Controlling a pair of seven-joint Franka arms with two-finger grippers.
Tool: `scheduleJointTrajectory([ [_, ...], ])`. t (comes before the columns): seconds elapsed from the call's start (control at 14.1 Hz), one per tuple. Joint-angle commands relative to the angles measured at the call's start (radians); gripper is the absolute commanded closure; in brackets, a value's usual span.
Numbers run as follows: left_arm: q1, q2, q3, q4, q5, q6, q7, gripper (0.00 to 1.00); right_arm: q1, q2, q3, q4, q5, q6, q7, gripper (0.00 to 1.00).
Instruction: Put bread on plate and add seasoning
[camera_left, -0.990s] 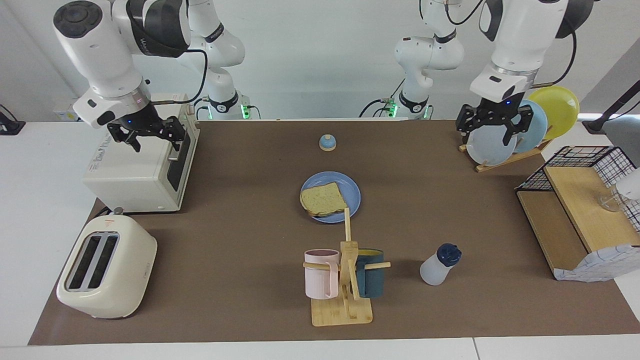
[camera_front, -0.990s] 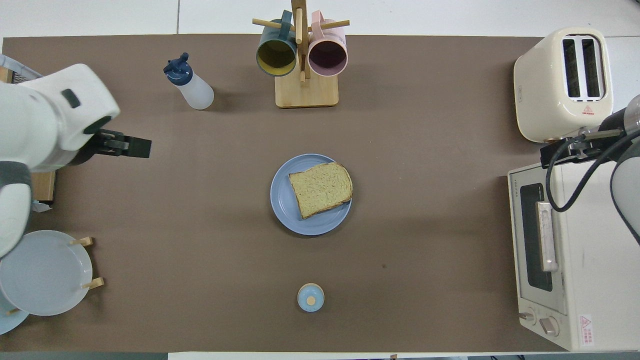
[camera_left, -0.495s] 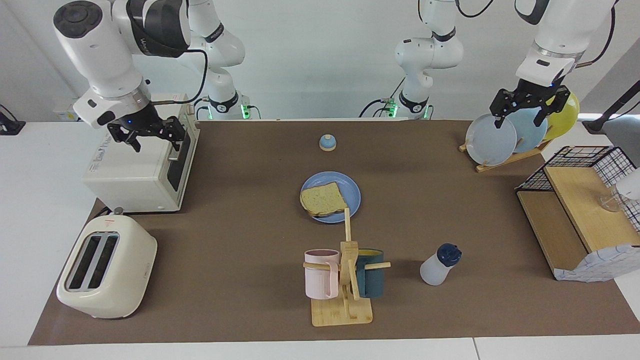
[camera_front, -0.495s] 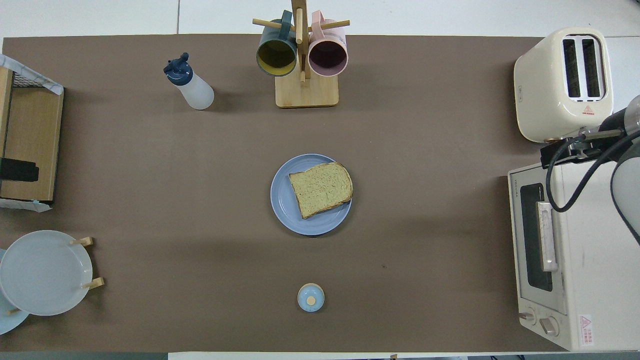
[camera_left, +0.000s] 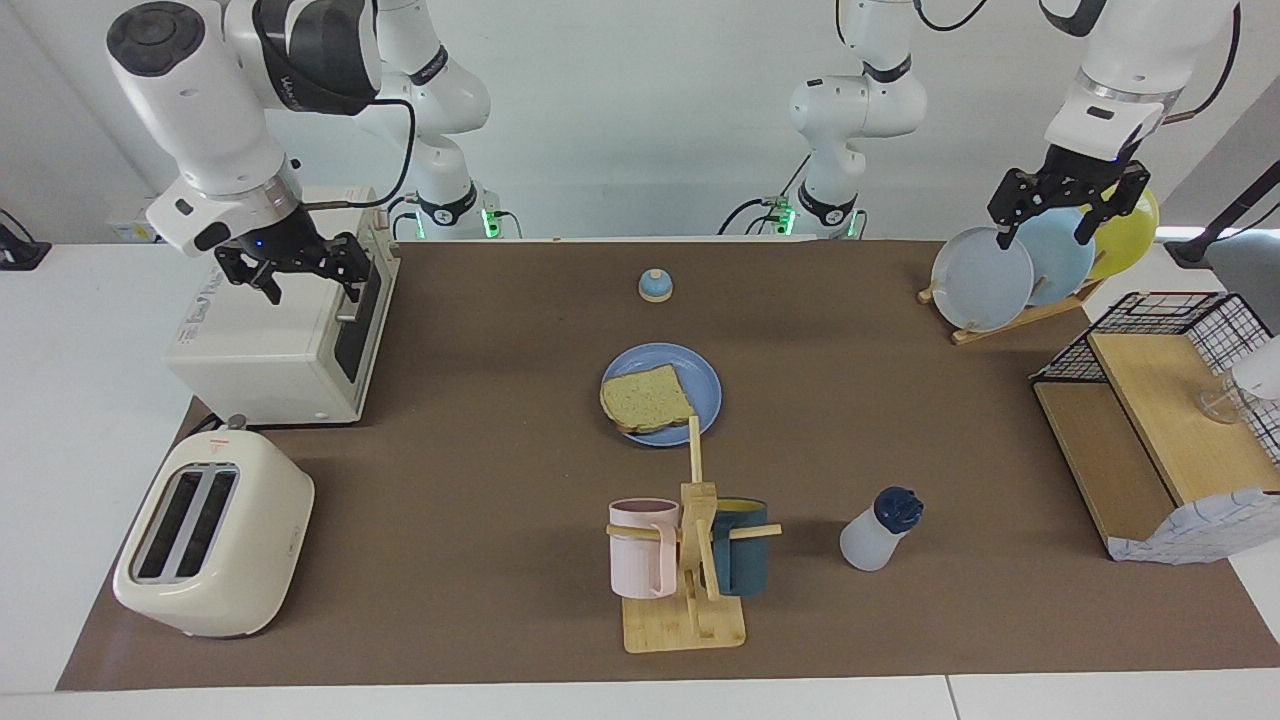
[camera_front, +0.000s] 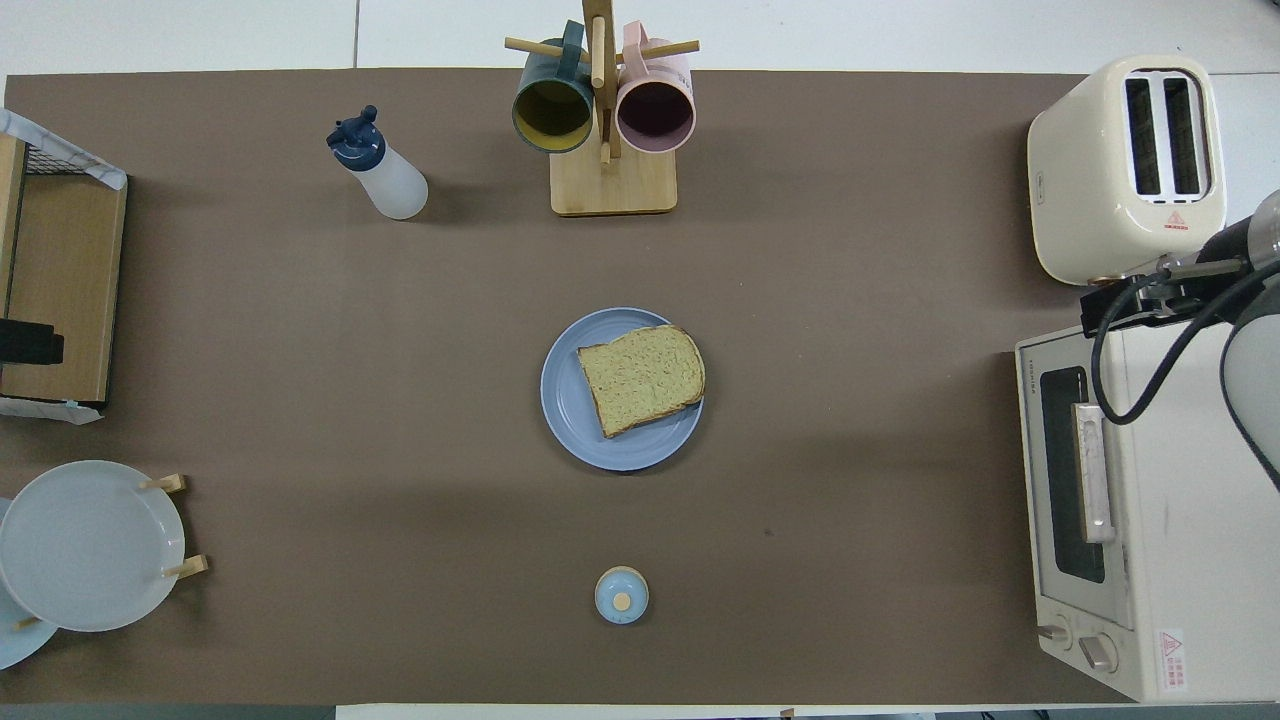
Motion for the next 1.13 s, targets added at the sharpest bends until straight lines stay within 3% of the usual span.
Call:
scheduleJointTrajectory([
  [0.0,0.017,0.139,-0.02,0.18,-0.034,-0.105,0.003,0.0,-0.013,-0.013,0.005,-0.006,0.008,-0.014,-0.028,0.0],
  [0.42,0.01,0.051,-0.048,-0.039,-0.039,-0.016,0.039,0.0,-0.013,-0.013,0.005,-0.006,0.008,-0.014,-0.028,0.0],
  [0.78,0.016,0.048,-0.045,0.016,-0.048,-0.068,0.069,0.0,-0.013,-0.013,0.005,-0.006,0.008,-0.013,-0.028,0.0],
  [1.06,0.025,0.041,-0.046,-0.029,-0.094,0.005,0.055,0.0,-0.013,-0.013,0.005,-0.006,0.008,-0.013,-0.028,0.0],
])
